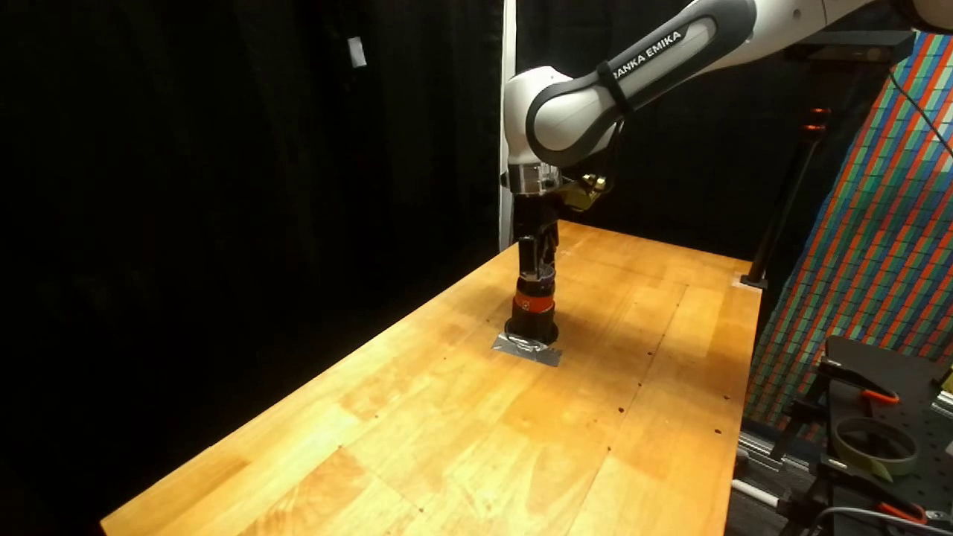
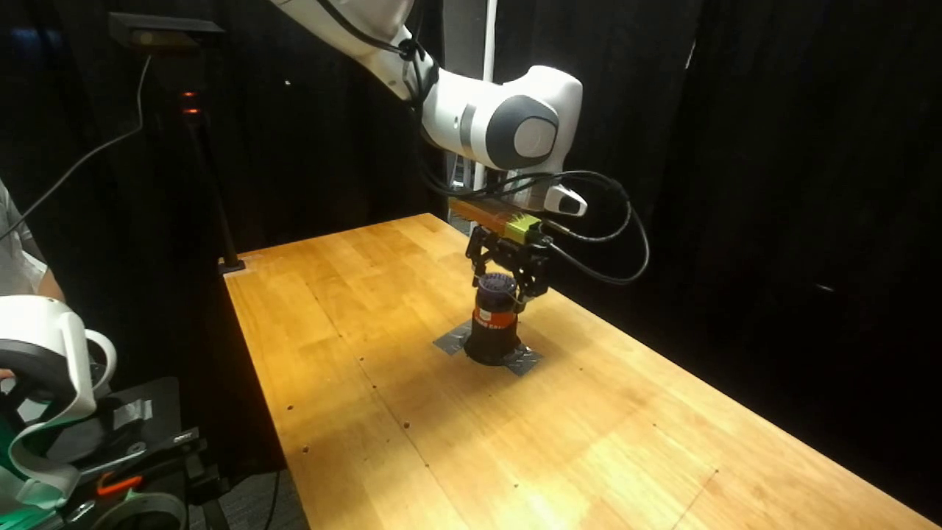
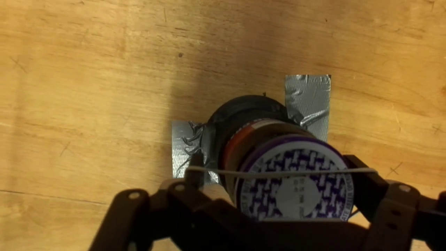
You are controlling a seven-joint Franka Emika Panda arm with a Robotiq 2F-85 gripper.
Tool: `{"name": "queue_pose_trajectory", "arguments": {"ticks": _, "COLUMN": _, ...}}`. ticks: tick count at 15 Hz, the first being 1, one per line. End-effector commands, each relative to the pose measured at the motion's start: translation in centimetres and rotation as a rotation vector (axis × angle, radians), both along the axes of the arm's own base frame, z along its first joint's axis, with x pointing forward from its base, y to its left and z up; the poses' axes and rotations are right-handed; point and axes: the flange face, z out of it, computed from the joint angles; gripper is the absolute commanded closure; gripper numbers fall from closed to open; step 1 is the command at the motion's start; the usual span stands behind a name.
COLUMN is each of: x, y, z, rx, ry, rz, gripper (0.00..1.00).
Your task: Put a rubber band around the base of the cup
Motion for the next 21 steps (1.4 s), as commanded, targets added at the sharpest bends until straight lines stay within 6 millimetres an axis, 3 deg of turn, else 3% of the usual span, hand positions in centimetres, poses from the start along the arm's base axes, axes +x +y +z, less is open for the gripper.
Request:
{"name": "queue_pose_trajectory", "arguments": {"ticks": 1, "x": -0.7, "y": -1.0, "z": 0.0, "rx": 0.038, "ry": 0.071, "rz": 0.019, "gripper": 0.0}}
{"name": "queue_pose_trajectory", "arguments": {"ticks": 10, "x": -3.0, "y": -1.5, "z": -2.4, "rx": 0.038, "ry": 0.12, "rz": 0.03, "gripper": 0.0}}
{"name": "queue_pose_trajectory", "arguments": {"ticks": 18, "x": -4.6, "y": -1.9, "z": -3.3, "rx": 0.019, "ry": 0.004, "rz": -0.035, "gripper": 0.0}}
{"name": "queue_pose_trajectory", "arguments": {"ticks": 19, "x": -5.0, "y": -2.0, "z": -3.3, "rx": 0.017, "ry": -0.018, "rz": -0.043, "gripper": 0.02}}
{"name": "queue_pose_trajectory", "arguments": {"ticks": 20, "x": -5.4, "y": -2.1, "z": -3.3, "rx": 0.013, "ry": -0.035, "rz": -0.048, "gripper": 0.26}}
{"name": "queue_pose_trajectory", "arguments": {"ticks": 21, "x": -5.9, "y": -2.2, "z": -3.4, "rx": 0.013, "ry": -0.045, "rz": -0.047, "gripper": 0.27}}
